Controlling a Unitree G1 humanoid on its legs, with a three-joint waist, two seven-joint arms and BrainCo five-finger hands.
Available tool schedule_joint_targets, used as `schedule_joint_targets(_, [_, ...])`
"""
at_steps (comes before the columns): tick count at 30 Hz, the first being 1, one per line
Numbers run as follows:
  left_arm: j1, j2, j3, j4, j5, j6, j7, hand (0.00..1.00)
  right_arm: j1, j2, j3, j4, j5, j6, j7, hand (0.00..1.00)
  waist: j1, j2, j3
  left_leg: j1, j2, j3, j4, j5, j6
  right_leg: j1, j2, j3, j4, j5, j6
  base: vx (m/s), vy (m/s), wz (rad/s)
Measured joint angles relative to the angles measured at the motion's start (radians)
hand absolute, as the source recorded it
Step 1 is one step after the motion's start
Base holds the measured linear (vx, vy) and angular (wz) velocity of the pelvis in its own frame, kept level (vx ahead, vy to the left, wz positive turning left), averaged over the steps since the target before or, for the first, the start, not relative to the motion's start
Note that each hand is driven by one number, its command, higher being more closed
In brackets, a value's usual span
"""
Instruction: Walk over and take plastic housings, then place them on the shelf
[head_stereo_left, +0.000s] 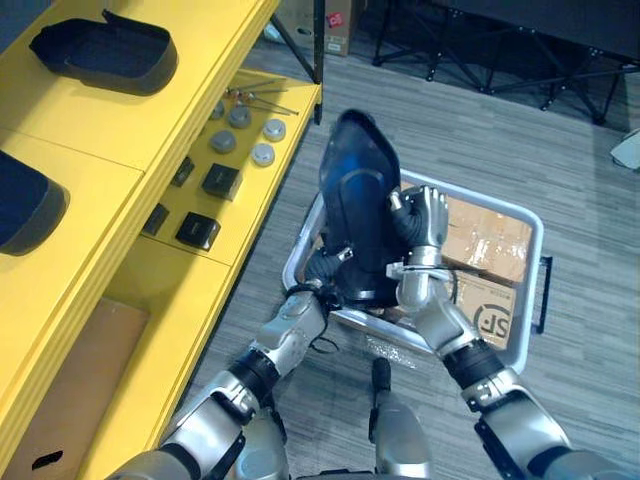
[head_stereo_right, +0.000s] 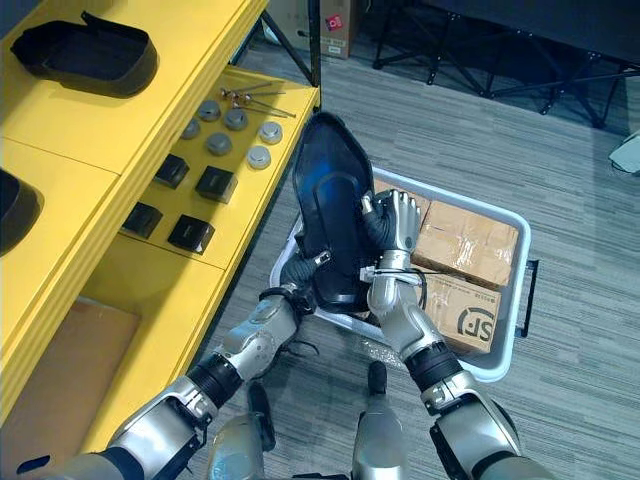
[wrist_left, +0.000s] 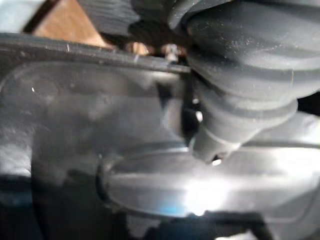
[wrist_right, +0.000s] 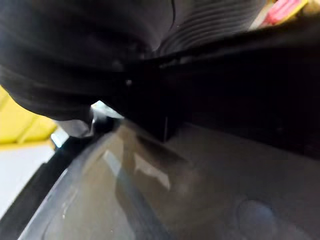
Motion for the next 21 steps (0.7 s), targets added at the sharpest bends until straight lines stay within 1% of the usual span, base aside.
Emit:
schedule_joint_targets(1, [0.0, -0.004, -0.003, 0.0, -0.026, -0.024, 0.0, 1.0, 0.0, -0.001, 0.0, -0.006, 0.001, 0.0, -0.003, 1.0, 0.0, 0.0, 0.0, 0.0, 0.0, 0.0, 0.0, 0.0, 0.0, 0.0, 0.0, 0.0, 0.0, 0.0, 0.0, 0.0, 0.0, 0.0])
schedule_joint_targets(3, [0.001, -0.01, -0.006, 0.0, -0.041, -0.043, 0.0, 1.0, -0.002, -0.002, 0.005, -0.009, 0.001, 0.0, -0.019, 1.0, 0.002, -0.001, -0.001, 0.004, 0.0, 0.001, -0.001, 0.0, 0.0, 0.004, 0.0, 0.0, -0.001, 0.0, 0.0, 0.0, 0.0, 0.0])
schedule_joint_targets(5, [0.012, -0.012, -0.01, 0.0, -0.06, -0.056, -0.003, 1.0, -0.002, -0.003, 0.017, -0.009, 0.001, 0.0, -0.019, 1.0, 0.002, -0.001, -0.001, 0.02, -0.001, 0.001, -0.007, 0.0, 0.0, 0.018, 0.0, 0.0, -0.005, 0.0, 0.0, 0.0, 0.0, 0.0])
schedule_joint_targets(6, [0.029, -0.021, -0.01, 0.0, -0.065, -0.073, -0.004, 1.0, -0.001, -0.005, 0.031, -0.009, 0.002, 0.001, -0.019, 0.0, 0.002, -0.004, -0.002, 0.034, -0.001, 0.002, -0.013, 0.0, 0.0, 0.031, 0.0, 0.0, -0.006, -0.004, 0.004, 0.0, 0.0, 0.0])
schedule_joint_targets(7, [0.031, -0.025, -0.01, 0.0, -0.069, -0.074, -0.003, 1.0, 0.0, -0.006, 0.032, -0.011, 0.003, 0.001, -0.02, 0.0, 0.003, -0.005, -0.003, 0.036, -0.001, 0.002, -0.014, 0.0, 0.0, 0.033, 0.0, 0.0, -0.006, -0.005, 0.005, 0.0, 0.0, 0.0])
schedule_joint_targets(11, [0.032, -0.033, -0.018, 0.001, -0.072, -0.082, -0.003, 1.0, 0.002, -0.005, 0.041, -0.02, 0.072, -0.002, -0.041, 0.0, 0.006, -0.025, -0.015, 0.038, -0.002, 0.005, -0.015, 0.0, 0.0, 0.034, 0.0, 0.0, -0.006, -0.007, 0.006, 0.0, 0.005, -0.01])
schedule_joint_targets(13, [0.032, -0.033, -0.026, 0.001, -0.037, -0.085, 0.019, 1.0, 0.012, -0.006, 0.041, -0.024, 0.12, -0.002, -0.041, 0.0, 0.008, -0.033, -0.02, 0.047, -0.002, 0.012, -0.019, 0.0, 0.0, 0.036, 0.0, 0.005, -0.006, -0.007, 0.006, -0.02, 0.019, -0.08])
schedule_joint_targets(15, [0.032, -0.033, -0.027, 0.002, 0.023, -0.085, 0.045, 1.0, 0.031, -0.01, 0.04, -0.032, 0.149, -0.006, -0.055, 0.0, 0.008, -0.035, -0.025, 0.055, -0.002, 0.022, -0.024, 0.0, -0.001, 0.037, -0.001, 0.01, -0.007, -0.007, 0.007, -0.01, 0.014, -0.1])
schedule_joint_targets(17, [0.032, -0.033, -0.028, 0.002, 0.109, -0.084, 0.077, 1.0, 0.072, -0.022, 0.032, -0.049, 0.169, -0.033, -0.077, 0.0, 0.007, -0.036, -0.027, 0.066, -0.002, 0.028, -0.03, 0.0, -0.001, 0.041, 0.0, 0.016, -0.008, -0.007, 0.007, -0.01, 0.017, -0.07])
schedule_joint_targets(19, [0.032, -0.034, -0.028, 0.002, 0.146, -0.074, 0.095, 1.0, 0.108, -0.022, 0.018, -0.059, 0.194, -0.056, -0.085, 0.0, 0.005, -0.036, -0.027, 0.08, -0.002, 0.031, -0.031, -0.003, -0.003, 0.054, 0.001, 0.019, -0.014, -0.007, 0.007, 0.0, 0.014, -0.07])
schedule_joint_targets(21, [0.032, -0.039, -0.027, 0.002, 0.172, -0.073, 0.1, 1.0, 0.144, -0.014, -0.008, -0.081, 0.218, -0.082, -0.088, 0.0, 0.005, -0.035, -0.03, 0.087, -0.001, 0.041, -0.03, -0.008, -0.004, 0.055, 0.001, 0.028, -0.014, -0.008, 0.009, -0.01, 0.028, -0.12])
